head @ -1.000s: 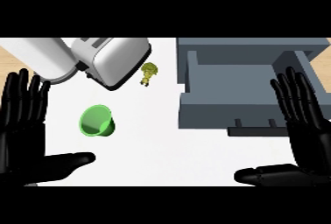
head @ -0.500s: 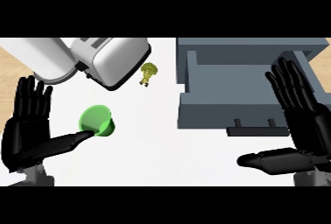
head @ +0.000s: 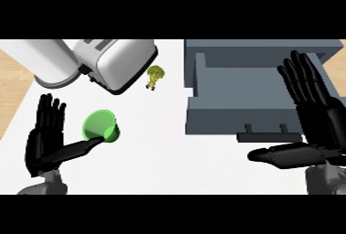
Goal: Pick up the cup, place it into the drawer and close the drawer
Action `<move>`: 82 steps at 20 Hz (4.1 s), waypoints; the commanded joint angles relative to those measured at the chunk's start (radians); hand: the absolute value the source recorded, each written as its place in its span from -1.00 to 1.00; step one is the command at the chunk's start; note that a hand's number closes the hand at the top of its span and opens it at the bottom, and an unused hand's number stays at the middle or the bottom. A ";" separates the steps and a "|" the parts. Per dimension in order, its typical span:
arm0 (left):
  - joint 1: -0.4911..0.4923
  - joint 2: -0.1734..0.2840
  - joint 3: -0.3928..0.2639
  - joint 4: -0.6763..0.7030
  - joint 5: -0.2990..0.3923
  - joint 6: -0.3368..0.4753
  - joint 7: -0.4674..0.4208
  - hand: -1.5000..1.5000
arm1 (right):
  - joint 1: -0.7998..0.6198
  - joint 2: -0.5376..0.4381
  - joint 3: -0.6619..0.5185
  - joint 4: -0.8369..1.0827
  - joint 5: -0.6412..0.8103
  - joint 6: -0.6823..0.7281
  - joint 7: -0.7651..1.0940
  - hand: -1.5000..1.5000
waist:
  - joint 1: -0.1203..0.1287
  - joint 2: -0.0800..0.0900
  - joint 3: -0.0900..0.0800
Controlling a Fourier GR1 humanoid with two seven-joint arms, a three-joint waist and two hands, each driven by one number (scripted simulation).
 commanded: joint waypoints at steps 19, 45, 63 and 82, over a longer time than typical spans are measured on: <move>-0.170 0.116 0.134 0.849 0.022 -0.108 -0.561 -1.00 | -0.027 0.013 0.006 -0.081 0.020 -0.026 0.094 -1.00 | -0.005 -0.001 -0.001; -0.447 0.123 0.179 1.329 0.003 -0.235 -0.880 -1.00 | -0.089 -0.048 -0.085 0.030 -0.063 0.048 0.064 -1.00 | -0.031 0.011 -0.004; -0.481 0.104 0.186 1.231 -0.030 -0.105 -1.083 1.00 | -0.082 -0.071 -0.118 -0.005 -0.123 0.069 0.112 -1.00 | -0.035 0.009 -0.004; -0.780 -0.042 -0.044 0.794 -0.060 -0.171 -0.549 1.00 | -0.063 -0.090 -0.142 0.042 -0.068 0.057 0.071 -1.00 | 0.009 -0.009 0.001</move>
